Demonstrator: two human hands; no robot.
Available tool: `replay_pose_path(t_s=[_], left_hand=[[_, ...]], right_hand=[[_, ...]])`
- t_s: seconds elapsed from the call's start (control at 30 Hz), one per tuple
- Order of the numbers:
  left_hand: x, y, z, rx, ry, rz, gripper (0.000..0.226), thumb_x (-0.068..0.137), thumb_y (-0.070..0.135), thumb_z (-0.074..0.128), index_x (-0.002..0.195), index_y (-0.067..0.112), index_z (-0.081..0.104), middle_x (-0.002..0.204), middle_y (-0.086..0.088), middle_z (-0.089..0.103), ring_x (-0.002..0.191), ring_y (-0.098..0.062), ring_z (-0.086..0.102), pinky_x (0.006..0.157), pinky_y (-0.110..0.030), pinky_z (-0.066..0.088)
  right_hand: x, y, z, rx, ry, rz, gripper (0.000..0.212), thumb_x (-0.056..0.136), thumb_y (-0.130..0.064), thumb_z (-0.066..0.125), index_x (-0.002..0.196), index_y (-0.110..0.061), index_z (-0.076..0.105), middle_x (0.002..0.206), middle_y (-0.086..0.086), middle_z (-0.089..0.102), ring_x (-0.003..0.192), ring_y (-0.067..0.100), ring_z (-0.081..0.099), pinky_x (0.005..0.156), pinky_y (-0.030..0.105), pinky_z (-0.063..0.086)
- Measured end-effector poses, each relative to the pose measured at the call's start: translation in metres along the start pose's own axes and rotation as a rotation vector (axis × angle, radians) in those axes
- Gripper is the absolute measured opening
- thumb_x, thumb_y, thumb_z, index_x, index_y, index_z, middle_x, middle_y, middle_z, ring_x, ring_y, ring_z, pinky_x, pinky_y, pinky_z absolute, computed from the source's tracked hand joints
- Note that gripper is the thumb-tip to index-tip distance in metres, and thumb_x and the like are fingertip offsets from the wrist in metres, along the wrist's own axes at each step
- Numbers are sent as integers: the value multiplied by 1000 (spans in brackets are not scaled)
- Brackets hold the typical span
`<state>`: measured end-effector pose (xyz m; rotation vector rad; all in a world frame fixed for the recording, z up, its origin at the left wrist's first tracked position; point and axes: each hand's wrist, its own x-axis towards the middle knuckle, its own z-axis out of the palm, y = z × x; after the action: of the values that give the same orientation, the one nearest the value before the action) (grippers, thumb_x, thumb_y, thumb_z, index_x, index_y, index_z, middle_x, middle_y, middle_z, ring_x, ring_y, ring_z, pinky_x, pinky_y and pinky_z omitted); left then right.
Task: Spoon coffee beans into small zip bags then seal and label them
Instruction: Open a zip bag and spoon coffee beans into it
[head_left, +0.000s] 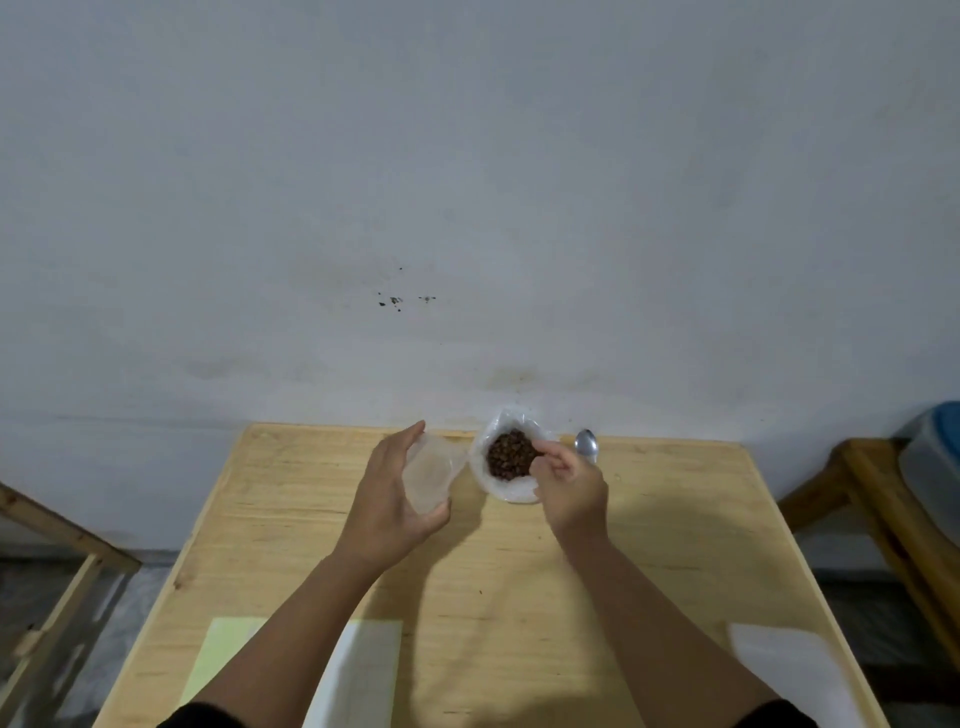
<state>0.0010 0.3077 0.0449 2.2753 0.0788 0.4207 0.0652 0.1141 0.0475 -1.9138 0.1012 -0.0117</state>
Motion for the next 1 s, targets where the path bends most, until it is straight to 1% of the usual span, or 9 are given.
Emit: replay_pose_path(t_s=[0.07,0.17,0.27,0.37,0.57,0.67,0.83,0.93,1.0], left_hand=[[-2,-4,3,7,9,-27,93,63,18,84,142,16,34,124,7,43,112,1,39,95,-12,28],[-2,-5,11,-9,4,-54,97,60,22,85,142,14,34,126,6,43,113,3,37,96,-5,25],[2,-4,20,-31,-7,-75,97,59,29,81,142,13,33,129,7,42,117,3,36,96,3,20],[9,-2,30,-49,-24,-97,100,60,23,87,143,13,32,133,6,41,120,2,35,98,3,19],[17,-2,44,-101,-54,-138,101,59,45,74,144,13,30,137,5,39,124,3,33,102,0,19],[17,-5,49,-97,-55,-158,102,59,40,77,144,12,29,136,6,38,123,4,32,100,2,18],[17,-11,56,-88,-45,-186,102,62,18,86,145,10,28,138,1,40,123,-1,32,101,-4,20],[17,-11,58,-99,-43,-206,103,63,19,86,146,10,26,140,-2,40,125,-3,33,104,-17,24],[16,-11,60,-112,-46,-217,103,64,21,85,146,11,25,141,-2,38,126,-5,33,105,-20,26]], right_hand=[[13,24,-17,-187,124,105,25,85,-10,55,106,-6,68,96,13,70,92,27,64,75,24,42],[25,54,-30,-304,116,239,28,80,-15,54,105,-10,65,99,9,68,95,29,61,77,26,40],[35,73,-29,-346,135,246,13,81,-10,57,93,-11,64,87,7,67,85,26,61,71,26,40],[43,87,-21,-429,160,179,8,85,-14,59,82,-7,62,76,9,63,77,30,58,64,28,34],[48,92,-15,-442,209,177,13,86,-7,60,95,-1,67,85,14,67,83,31,59,68,24,34],[49,95,-15,-470,172,221,17,84,-10,58,96,-3,68,90,16,66,90,33,58,75,31,41],[45,84,-24,-280,231,283,11,85,-12,55,89,-5,62,87,11,65,82,28,60,72,27,41],[37,66,-29,-117,231,267,9,89,-8,49,96,-10,55,81,7,64,61,20,62,56,19,46],[33,52,-31,-23,210,235,16,90,-8,47,102,-17,52,76,6,64,50,14,61,49,20,48]])
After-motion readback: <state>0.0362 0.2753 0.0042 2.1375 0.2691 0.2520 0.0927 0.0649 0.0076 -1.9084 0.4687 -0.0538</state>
